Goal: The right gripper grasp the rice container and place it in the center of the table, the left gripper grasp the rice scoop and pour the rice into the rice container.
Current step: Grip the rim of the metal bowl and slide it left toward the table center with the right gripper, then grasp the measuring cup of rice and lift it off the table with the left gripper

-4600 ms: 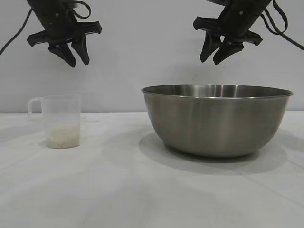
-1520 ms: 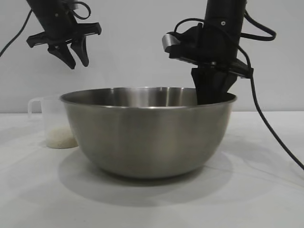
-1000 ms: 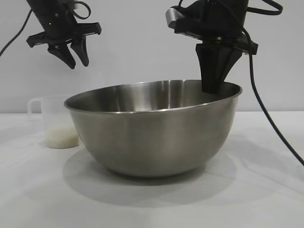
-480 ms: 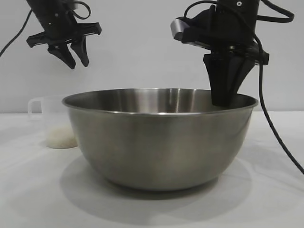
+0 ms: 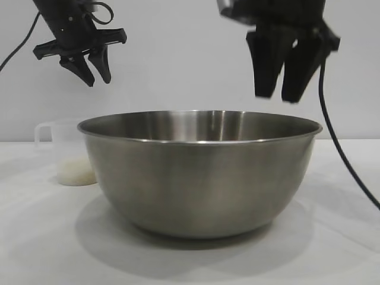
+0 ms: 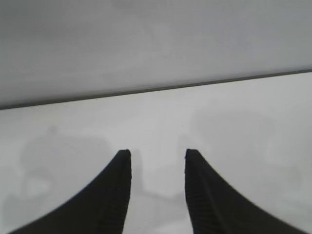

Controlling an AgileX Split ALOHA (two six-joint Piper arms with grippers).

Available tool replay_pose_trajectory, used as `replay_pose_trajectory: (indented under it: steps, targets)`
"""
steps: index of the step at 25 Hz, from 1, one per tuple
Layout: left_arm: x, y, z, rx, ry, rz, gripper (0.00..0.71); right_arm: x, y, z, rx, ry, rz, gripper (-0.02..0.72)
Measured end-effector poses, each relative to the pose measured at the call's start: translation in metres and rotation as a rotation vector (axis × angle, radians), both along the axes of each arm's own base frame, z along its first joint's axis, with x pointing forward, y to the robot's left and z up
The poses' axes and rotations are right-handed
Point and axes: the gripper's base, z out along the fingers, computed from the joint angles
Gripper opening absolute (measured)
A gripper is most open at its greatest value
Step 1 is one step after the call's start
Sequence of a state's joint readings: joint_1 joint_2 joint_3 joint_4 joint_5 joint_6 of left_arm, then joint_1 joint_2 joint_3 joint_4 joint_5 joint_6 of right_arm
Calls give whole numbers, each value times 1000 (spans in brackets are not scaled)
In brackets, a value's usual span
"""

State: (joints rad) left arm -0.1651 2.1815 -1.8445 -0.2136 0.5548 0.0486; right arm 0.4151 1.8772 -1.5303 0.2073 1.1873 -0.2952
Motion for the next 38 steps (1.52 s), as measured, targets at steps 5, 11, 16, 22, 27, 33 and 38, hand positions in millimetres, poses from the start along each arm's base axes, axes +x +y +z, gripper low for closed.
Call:
replay_pose_trajectory:
  steps: [5, 11, 16, 22, 27, 33, 38]
  targets:
    - [0, 0, 0, 0, 3, -1, 220, -17, -50, 4, 26, -93, -138, 333]
    - [0, 0, 0, 1, 6, -1, 220, -57, -120, 22, 111, -301, -400, 333]
    - [-1, 0, -1, 1, 10, -2, 220, -117, -132, 54, 193, -487, -452, 333]
    - [-1, 0, -1, 1, 12, -2, 220, -195, -137, 65, 234, -568, -418, 333]
    - [-1, 0, -1, 2, 14, -3, 220, -245, -138, 70, 248, -570, -373, 333]
    - [-1, 0, -1, 2, 19, -4, 220, -277, -140, 66, 258, -587, -363, 333]
    - [-2, 0, -2, 3, 25, -5, 220, -296, -144, 43, 244, -587, -416, 333]
